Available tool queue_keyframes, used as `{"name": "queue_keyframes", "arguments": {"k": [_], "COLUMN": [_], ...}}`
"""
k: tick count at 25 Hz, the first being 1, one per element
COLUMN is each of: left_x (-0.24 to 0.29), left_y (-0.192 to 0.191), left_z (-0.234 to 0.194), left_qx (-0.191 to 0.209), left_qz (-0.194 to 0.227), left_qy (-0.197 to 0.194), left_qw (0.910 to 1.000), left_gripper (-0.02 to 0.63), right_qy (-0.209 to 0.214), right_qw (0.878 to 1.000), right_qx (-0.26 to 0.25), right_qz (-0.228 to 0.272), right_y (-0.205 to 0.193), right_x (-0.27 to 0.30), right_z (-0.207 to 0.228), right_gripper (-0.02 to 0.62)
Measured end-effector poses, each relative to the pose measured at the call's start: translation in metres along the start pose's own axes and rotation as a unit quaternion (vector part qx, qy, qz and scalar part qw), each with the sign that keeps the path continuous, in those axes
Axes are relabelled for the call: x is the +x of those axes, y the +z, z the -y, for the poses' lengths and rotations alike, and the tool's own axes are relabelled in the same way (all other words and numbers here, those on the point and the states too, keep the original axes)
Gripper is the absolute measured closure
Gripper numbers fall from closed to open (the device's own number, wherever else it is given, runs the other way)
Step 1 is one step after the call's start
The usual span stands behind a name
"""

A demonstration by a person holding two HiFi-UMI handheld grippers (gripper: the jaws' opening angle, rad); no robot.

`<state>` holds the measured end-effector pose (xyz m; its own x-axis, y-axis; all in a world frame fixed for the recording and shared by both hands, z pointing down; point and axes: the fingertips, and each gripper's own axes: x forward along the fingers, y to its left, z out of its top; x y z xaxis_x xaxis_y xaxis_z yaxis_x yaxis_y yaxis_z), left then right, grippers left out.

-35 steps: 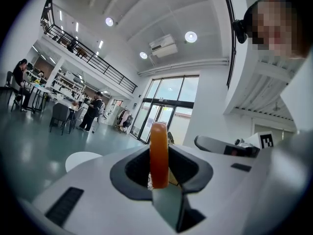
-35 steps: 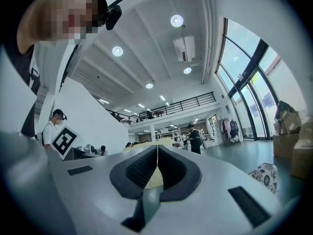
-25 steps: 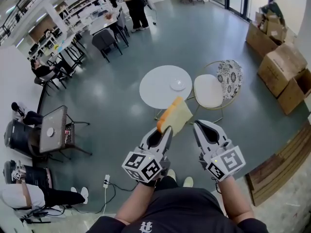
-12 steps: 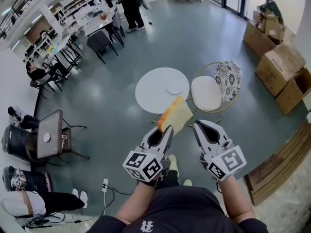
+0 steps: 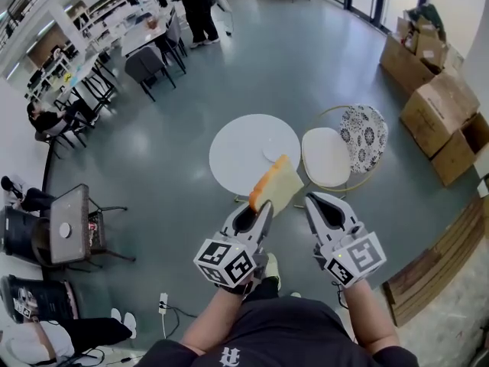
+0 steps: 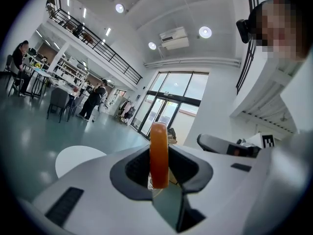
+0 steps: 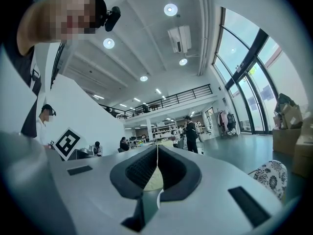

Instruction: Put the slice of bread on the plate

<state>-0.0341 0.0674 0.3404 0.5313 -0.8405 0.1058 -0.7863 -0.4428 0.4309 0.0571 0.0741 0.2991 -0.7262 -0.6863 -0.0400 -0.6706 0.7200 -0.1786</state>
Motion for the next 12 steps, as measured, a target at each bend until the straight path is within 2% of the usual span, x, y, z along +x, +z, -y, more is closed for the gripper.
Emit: {"name": "queue_keyframes", "arguments": {"k": [8,12], "left_x": [0.04,0.059], "left_y": [0.041,0.05], "left_z": [-0.07,-0.096], "left_qx": [0.014,0.007], "left_qz": [-0.011,-0.014], "left_qy": [-0.011,-0.022], "left_qw": [0.9998,0.9996], "left_gripper": [0.505,0.505], "right_qy": [-0.011,-0.014], "right_qw": [1.0,1.0], "right_qx": [0.001,-0.002], "right_qz": [-0.001,-0.002], "right_y": [0.006,0.003], "right_x": [0.09,0.123], "right_z": [0.018,0.028], "right_gripper": [0.588,0.588]}}
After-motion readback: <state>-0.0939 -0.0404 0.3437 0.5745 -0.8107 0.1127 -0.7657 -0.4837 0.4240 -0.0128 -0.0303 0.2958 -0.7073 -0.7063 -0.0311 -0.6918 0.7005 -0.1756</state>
